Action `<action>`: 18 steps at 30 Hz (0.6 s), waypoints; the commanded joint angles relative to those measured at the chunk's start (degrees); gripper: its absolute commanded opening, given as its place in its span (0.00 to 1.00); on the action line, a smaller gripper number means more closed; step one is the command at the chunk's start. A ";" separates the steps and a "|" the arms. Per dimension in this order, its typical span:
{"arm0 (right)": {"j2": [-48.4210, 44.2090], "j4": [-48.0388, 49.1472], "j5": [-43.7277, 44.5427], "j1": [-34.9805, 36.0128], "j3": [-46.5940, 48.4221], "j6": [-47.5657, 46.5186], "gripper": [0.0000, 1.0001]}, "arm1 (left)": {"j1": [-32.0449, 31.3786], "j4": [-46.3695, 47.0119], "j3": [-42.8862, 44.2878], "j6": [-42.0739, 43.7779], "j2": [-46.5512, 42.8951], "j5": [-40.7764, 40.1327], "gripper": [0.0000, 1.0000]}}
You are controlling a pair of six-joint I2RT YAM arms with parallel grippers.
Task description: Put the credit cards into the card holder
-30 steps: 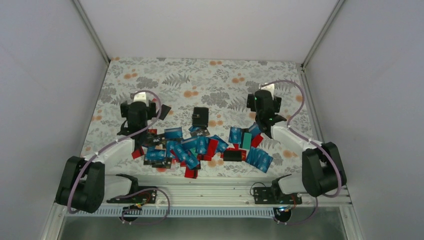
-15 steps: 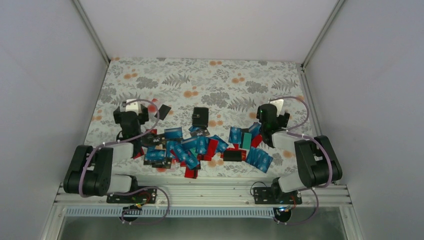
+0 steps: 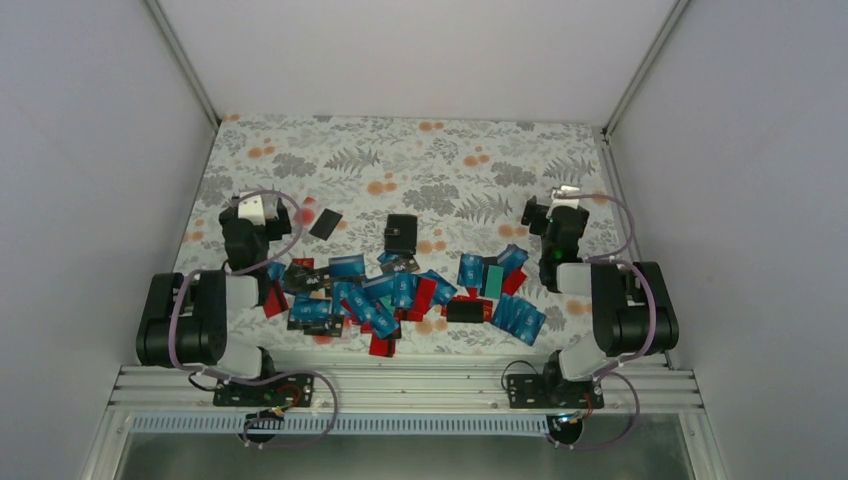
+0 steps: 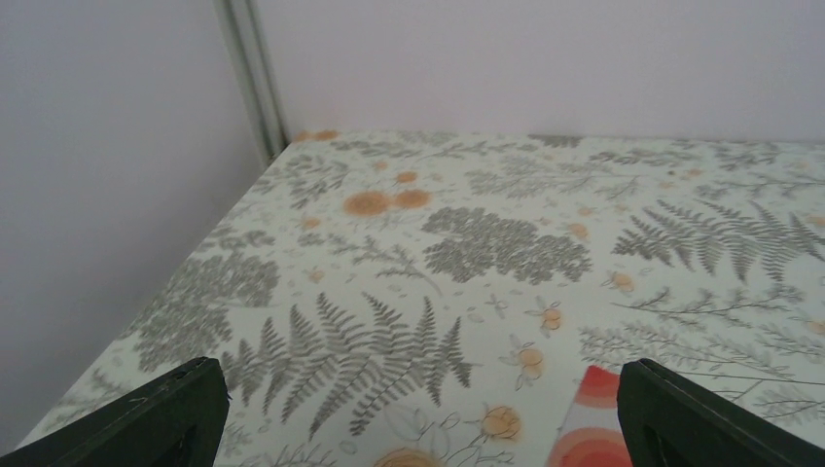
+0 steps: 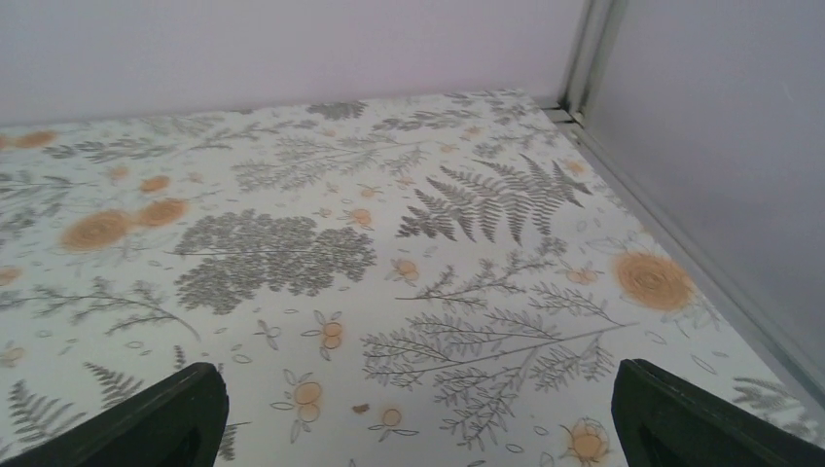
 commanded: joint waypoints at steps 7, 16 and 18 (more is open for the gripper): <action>-2.02 21.16 -19.07 -3.84 -10.74 -3.40 1.00 | -3.67 18.55 -4.60 4.00 5.20 2.76 1.00; -2.47 20.60 -18.25 -3.98 -10.20 -2.82 1.00 | -5.02 16.62 -4.25 4.73 4.84 0.21 1.00; -2.50 19.98 -19.52 -3.98 -9.77 -3.41 1.00 | -5.02 16.70 -4.32 4.74 4.86 0.28 1.00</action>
